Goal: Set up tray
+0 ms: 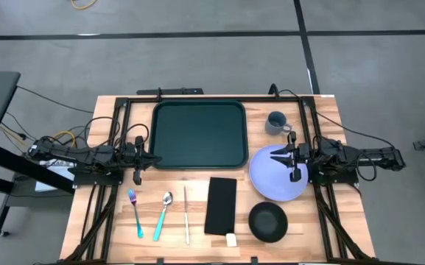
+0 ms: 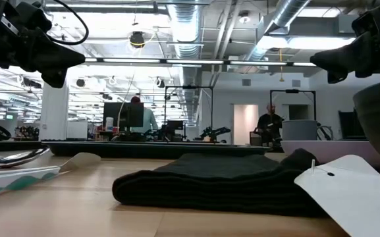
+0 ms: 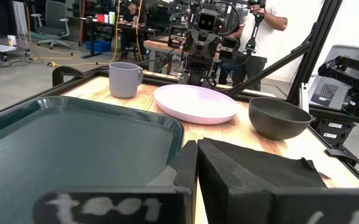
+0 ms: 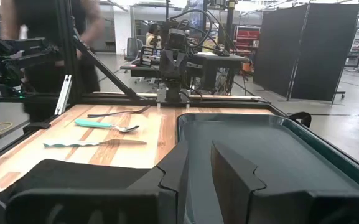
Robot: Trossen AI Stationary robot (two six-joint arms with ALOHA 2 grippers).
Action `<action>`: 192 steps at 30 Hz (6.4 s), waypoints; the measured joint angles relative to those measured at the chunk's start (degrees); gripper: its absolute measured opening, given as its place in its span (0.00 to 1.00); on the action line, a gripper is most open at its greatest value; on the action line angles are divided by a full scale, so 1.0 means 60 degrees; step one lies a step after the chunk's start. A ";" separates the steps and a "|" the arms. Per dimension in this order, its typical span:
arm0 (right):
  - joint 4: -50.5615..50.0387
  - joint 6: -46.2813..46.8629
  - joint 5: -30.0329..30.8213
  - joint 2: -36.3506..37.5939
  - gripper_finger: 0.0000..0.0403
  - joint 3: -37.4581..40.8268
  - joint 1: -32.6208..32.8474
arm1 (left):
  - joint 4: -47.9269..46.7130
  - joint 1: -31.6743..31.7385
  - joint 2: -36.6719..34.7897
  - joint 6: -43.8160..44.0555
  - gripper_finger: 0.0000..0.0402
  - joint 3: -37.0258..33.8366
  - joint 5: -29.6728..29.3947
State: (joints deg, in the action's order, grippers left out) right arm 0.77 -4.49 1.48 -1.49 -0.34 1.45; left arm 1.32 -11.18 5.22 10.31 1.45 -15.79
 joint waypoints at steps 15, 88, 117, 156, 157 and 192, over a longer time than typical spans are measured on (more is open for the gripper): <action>0.0000 0.0000 0.0003 0.0000 0.15 -0.0002 0.0000 | -0.0002 0.0000 0.0002 0.0000 0.00 0.0000 0.0000; -0.3471 0.5655 0.4022 -0.7195 0.15 -0.7210 -0.2044 | 0.0662 0.0001 -0.0001 0.4003 0.00 -0.0007 -0.0306; -1.1653 0.4501 0.2707 -1.4654 0.15 -1.1384 -0.4951 | 0.0617 0.0000 0.0003 0.5362 0.00 -0.0007 -0.0891; -1.0899 0.4175 0.1951 -1.4751 0.41 -1.0861 -0.4947 | 0.0022 0.0004 0.0003 0.3620 0.00 0.0007 -0.0253; -1.0866 0.4175 0.1954 -1.4751 0.41 -1.0787 -0.4947 | 0.0022 0.0004 0.0003 0.3620 0.00 0.0007 -0.0255; -1.0246 0.3824 0.2178 -1.5858 0.03 -1.1002 -0.5016 | 0.0018 0.0004 0.0000 0.3620 0.00 0.0004 -0.0303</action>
State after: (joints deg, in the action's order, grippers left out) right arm -60.71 18.45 14.54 -96.64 -66.35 -28.64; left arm 1.43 -11.16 5.22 32.03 1.48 -17.61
